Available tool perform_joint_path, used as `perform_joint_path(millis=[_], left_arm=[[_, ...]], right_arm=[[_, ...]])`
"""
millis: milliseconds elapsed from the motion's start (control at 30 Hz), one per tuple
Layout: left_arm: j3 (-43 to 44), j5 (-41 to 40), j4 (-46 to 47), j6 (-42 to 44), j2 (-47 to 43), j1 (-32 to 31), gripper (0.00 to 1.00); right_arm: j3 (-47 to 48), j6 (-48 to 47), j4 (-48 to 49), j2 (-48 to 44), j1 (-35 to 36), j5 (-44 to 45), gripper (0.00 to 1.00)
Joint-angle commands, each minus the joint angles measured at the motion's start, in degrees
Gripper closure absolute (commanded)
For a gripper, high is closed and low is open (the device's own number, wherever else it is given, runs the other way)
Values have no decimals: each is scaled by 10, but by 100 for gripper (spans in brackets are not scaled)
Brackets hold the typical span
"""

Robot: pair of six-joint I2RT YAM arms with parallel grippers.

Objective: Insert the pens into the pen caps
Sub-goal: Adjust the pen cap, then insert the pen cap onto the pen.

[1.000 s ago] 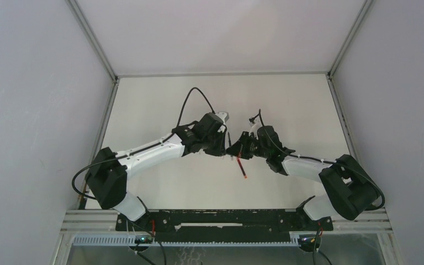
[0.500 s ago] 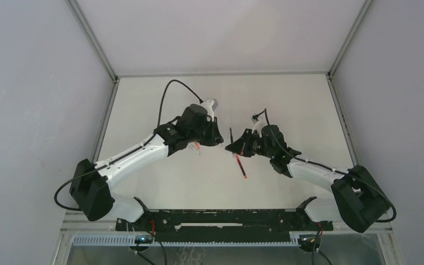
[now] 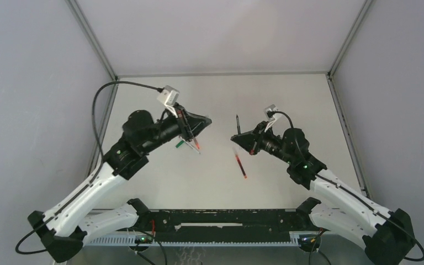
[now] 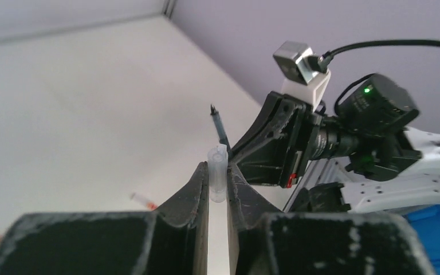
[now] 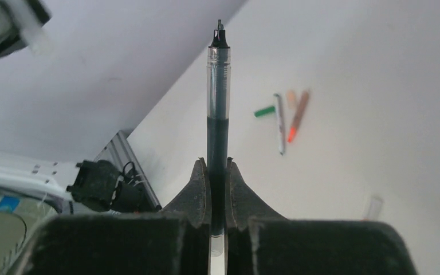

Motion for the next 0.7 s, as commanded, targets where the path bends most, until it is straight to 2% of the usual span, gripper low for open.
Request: perform_joint_path(millis=[0, 133, 367, 667], left_arm=[[4, 44, 79, 39, -61, 3, 100], [20, 74, 110, 39, -95, 3, 100], [57, 91, 129, 28, -114, 4, 100], [60, 79, 156, -8, -136, 3, 100]], right_arm=[[54, -102, 17, -46, 56, -11, 100], [100, -142, 32, -49, 124, -4, 100], [186, -163, 43, -3, 191, -26, 100], [200, -222, 17, 16, 235, -29, 100]])
